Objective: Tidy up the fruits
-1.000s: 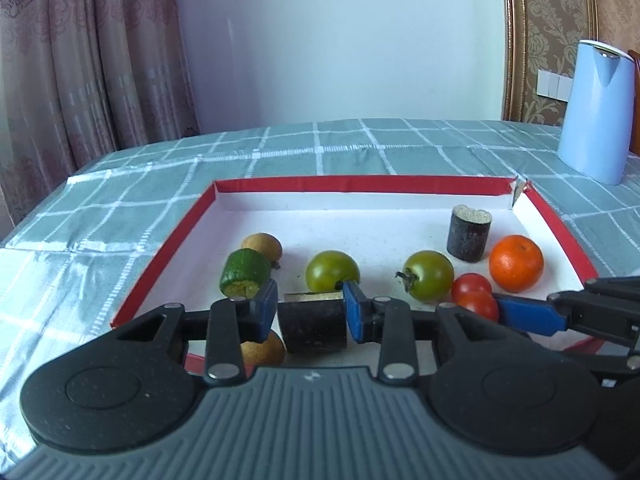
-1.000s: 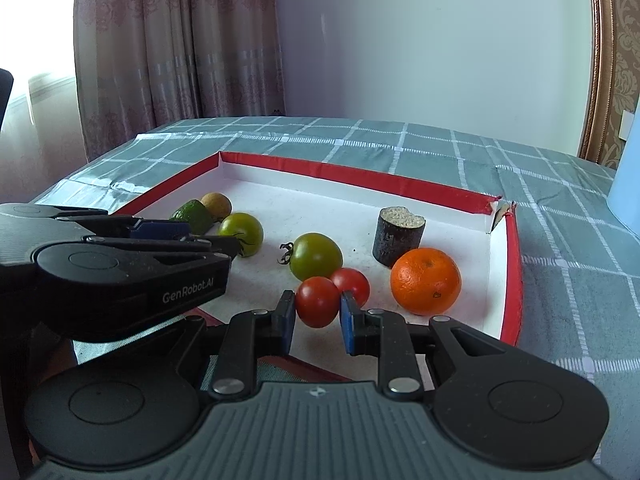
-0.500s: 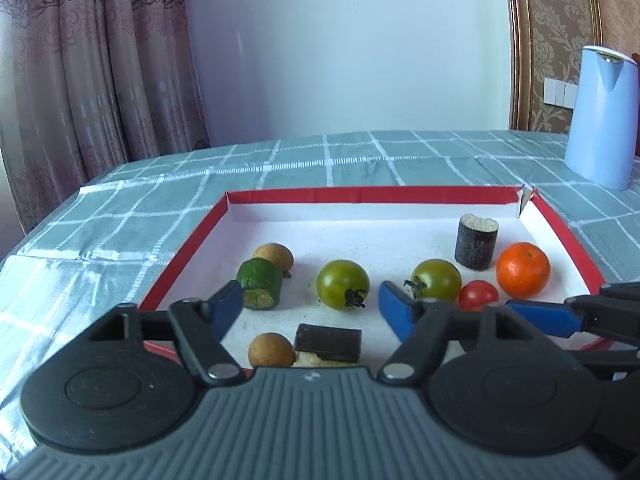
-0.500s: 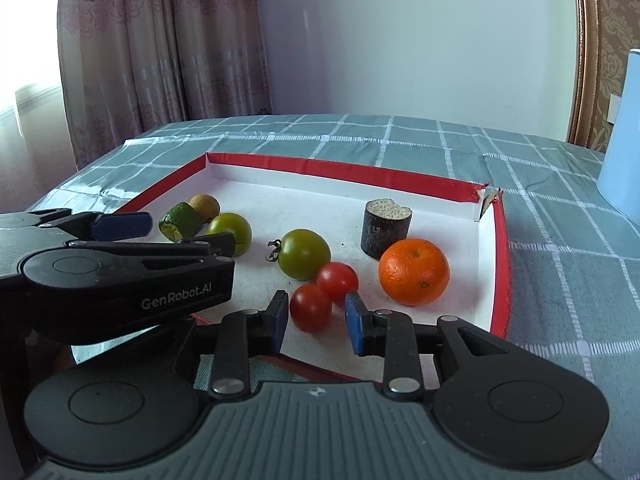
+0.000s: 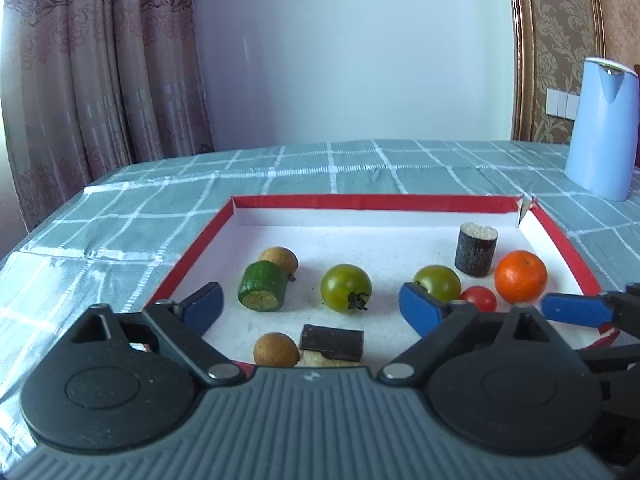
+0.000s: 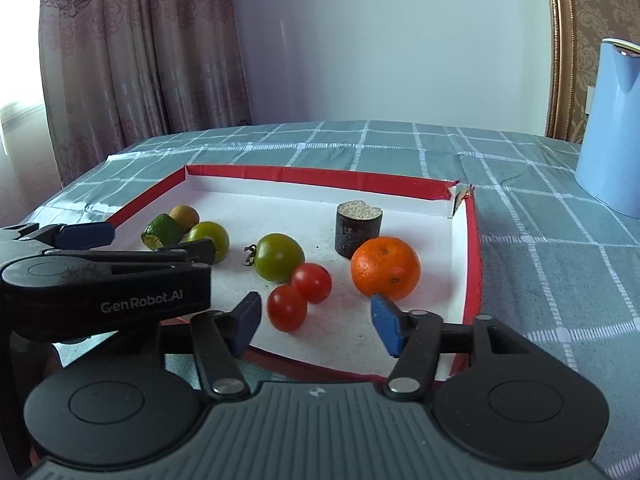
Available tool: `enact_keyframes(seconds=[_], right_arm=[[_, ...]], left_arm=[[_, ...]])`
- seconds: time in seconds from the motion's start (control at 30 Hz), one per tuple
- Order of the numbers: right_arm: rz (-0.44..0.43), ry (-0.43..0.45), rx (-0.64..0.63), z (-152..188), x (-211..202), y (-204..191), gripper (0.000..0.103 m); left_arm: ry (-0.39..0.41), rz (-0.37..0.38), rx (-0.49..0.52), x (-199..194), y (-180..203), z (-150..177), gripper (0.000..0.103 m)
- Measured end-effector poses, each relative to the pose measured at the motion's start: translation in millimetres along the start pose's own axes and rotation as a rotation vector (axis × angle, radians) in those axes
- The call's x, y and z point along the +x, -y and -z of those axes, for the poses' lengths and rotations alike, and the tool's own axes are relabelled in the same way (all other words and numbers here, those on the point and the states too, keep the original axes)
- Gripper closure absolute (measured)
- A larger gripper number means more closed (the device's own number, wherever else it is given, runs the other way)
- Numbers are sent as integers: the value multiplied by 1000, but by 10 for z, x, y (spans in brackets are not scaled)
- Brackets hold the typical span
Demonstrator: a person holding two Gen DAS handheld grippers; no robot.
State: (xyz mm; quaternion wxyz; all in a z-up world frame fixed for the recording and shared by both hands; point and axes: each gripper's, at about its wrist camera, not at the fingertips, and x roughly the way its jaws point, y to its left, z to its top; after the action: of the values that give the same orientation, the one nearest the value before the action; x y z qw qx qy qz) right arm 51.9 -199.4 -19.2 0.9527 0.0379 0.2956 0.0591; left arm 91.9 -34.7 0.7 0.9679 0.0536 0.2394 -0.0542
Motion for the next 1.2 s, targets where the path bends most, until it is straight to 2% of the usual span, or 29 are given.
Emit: enact_keyframes(seconds=[0.03, 0.37, 0.9, 1.2], right_arm=[[1, 4, 7, 1, -6, 8, 32], [7, 26, -3, 25, -69, -17, 31], [35, 37, -4, 50, -96, 11, 29], [22, 81, -17, 131, -252, -9, 29]], left_arm=[[8, -5, -1, -14, -1, -2, 4], [30, -18, -4, -106, -15, 21, 0], [22, -22, 1, -111, -12, 19, 0], [59, -18, -29, -336, -92, 119, 0]])
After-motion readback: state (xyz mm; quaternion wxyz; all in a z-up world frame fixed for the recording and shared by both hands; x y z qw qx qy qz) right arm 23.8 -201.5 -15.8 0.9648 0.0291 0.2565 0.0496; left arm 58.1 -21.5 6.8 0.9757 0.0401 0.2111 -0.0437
